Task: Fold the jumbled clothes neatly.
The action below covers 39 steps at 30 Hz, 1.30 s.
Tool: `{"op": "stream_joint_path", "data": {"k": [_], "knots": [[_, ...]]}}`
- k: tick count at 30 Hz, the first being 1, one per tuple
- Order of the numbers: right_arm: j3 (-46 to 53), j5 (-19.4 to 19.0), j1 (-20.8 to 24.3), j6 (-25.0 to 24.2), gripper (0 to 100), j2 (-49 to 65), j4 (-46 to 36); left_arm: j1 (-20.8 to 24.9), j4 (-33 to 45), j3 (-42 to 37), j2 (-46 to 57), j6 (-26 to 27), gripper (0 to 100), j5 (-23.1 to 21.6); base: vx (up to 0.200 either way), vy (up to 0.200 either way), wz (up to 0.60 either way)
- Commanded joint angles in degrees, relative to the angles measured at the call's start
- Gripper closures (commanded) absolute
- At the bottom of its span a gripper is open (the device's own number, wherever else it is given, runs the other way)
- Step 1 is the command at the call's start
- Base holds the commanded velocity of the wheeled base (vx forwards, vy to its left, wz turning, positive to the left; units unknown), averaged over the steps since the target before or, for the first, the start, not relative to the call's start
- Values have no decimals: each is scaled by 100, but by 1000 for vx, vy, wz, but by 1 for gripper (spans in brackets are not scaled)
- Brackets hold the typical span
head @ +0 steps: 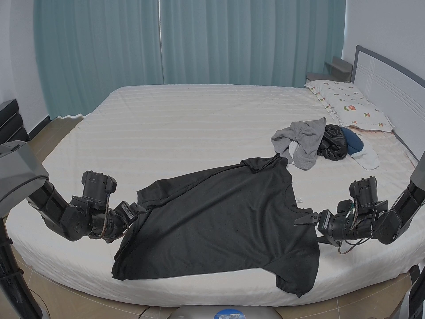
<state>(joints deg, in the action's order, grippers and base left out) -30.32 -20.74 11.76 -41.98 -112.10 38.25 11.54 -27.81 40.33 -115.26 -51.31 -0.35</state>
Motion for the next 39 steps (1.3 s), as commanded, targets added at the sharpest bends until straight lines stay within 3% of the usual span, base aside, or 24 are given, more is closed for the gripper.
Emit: {"op": "stream_joint_path", "data": {"k": [1,8,24,26,34,35,39], "knots": [[8,-1,28,-3,0,13,7,-3,-14,63,-14,-2,0,0,200,0,0],[8,-1,28,-3,0,13,7,58,-5,221,-111,7,0,0,57,0,0],[44,-1,28,-3,0,-13,7,129,153,1733,-1526,51,0,264,0,0,0],[35,-9,19,-3,0,-13,7,129,557,2260,-1763,51,0,325,0,0,0],[35,-9,1,-3,0,-22,7,41,979,3007,-2185,51,0,378,0,0,0],[26,-9,-7,-3,0,-31,7,23,1014,3069,-2220,60,100,413,0,0,0],[26,-9,-7,-3,0,-48,7,-3,1049,3227,-2361,69,100,589,0,0,0]]}}
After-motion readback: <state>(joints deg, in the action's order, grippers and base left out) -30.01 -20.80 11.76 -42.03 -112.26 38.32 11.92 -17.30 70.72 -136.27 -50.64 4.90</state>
